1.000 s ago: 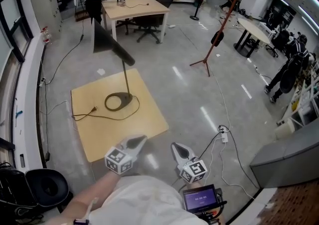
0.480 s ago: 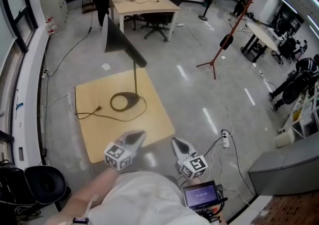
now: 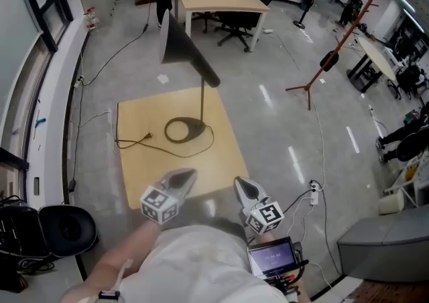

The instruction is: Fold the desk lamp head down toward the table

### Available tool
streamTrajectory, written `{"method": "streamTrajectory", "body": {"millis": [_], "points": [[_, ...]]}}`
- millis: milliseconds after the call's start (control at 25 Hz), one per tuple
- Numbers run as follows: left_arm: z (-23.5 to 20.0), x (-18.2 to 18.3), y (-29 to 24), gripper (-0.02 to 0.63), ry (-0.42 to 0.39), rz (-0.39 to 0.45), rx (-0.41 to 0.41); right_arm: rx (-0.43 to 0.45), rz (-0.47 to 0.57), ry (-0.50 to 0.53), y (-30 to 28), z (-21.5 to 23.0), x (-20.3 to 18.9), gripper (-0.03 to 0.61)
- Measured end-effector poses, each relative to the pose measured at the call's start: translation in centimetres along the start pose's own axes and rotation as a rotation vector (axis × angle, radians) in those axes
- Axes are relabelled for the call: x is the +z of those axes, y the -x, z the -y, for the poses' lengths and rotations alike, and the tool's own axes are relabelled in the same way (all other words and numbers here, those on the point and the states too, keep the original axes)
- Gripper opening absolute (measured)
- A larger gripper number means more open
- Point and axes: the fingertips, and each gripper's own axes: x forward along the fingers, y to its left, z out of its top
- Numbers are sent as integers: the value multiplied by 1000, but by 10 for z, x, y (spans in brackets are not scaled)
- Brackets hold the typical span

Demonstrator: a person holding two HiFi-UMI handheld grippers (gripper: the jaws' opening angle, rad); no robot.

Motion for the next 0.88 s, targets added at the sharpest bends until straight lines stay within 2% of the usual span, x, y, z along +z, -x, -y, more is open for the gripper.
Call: {"method": "streamTrajectory", "body": {"millis": [240, 880], "points": [[-22, 0, -3, 2, 16, 7, 95, 97, -17, 1, -32, 10, -1, 14], [-53, 37, -70, 2, 12, 61, 254, 285, -39, 13, -102, 79, 29, 14]]}}
